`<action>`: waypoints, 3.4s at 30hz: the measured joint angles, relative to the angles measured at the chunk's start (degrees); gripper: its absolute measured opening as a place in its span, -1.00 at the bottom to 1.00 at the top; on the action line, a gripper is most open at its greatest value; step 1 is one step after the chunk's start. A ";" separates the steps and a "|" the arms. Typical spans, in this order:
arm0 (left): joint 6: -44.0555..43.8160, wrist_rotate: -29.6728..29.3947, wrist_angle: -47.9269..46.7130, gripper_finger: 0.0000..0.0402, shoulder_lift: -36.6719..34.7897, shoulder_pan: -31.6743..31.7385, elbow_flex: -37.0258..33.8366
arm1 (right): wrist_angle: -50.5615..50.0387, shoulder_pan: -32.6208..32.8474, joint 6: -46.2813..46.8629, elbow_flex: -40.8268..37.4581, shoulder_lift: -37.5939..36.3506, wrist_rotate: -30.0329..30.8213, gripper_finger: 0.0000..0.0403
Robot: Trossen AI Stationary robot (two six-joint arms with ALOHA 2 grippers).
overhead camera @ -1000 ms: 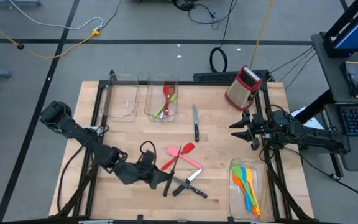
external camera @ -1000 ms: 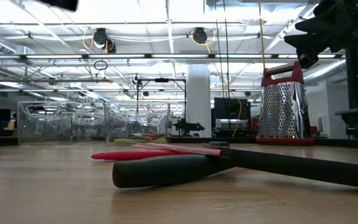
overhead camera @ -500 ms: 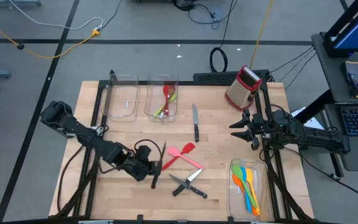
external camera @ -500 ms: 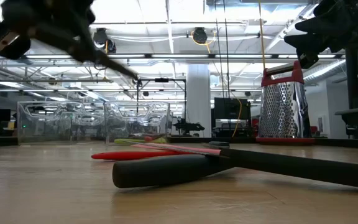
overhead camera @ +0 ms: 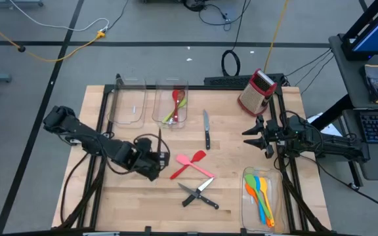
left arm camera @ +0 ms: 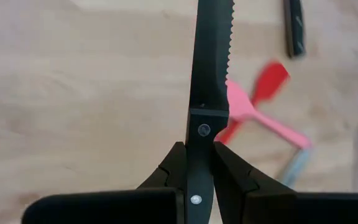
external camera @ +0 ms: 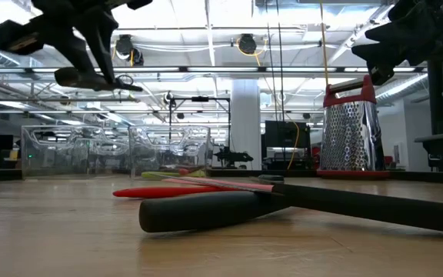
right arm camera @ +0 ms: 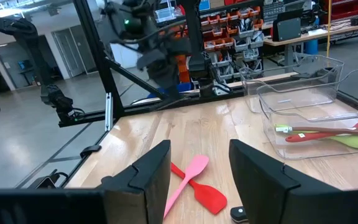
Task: Pick & Place Kitchen Items
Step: Put the black knife into the top left transparent bin
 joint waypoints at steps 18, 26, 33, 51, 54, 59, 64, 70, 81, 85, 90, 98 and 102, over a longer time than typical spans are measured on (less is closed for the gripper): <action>19.52 -0.70 -26.96 -0.83 -1.35 21.23 9.83 | 0.09 -0.01 0.00 0.00 0.00 -0.04 -0.23; 35.86 -5.61 -28.61 -0.83 -7.05 36.96 9.87 | 0.08 -0.02 0.01 0.00 0.03 0.01 -0.23; 50.77 -6.15 -26.43 -0.83 -9.42 51.42 9.87 | -0.50 0.00 0.01 0.02 0.44 0.00 -0.23; 74.31 10.44 -15.78 -0.83 -8.11 75.73 3.65 | -0.44 -0.02 0.02 0.02 0.55 -0.02 -0.23; 74.80 12.01 -11.73 -0.83 -8.16 76.24 0.46 | -0.55 -0.02 0.02 0.02 0.55 -0.02 -0.23; 75.93 14.66 -5.75 -0.83 -8.16 76.42 -4.72 | -0.58 -0.01 0.02 0.02 0.55 -0.03 -0.23; 75.94 16.89 -3.18 -0.83 -8.13 77.86 -9.57 | -0.74 -0.02 0.02 0.02 0.55 -0.04 -0.23; 76.27 18.72 2.20 -0.83 -8.13 79.83 -14.11 | -0.76 -0.01 1.74 0.02 0.55 -0.04 -0.23; 77.52 19.97 5.06 -0.83 -8.13 82.37 -18.66 | -0.76 -0.02 3.04 0.02 0.55 -0.06 -0.23; 77.34 20.33 7.76 -0.83 -8.13 82.64 -20.89 | -0.78 -0.02 3.04 0.02 0.55 -0.05 -0.23; 75.92 20.47 13.34 -0.83 -8.13 82.66 -23.64 | -0.79 -0.01 3.04 0.02 0.55 -0.05 -0.23; 74.87 20.83 15.16 -0.83 -6.07 83.42 -25.72 | -0.78 -0.02 3.04 0.02 0.55 -0.01 -0.23; 75.35 20.70 16.30 -0.83 -4.49 83.42 -25.69 | -0.77 -0.02 3.04 0.02 0.55 0.05 -0.23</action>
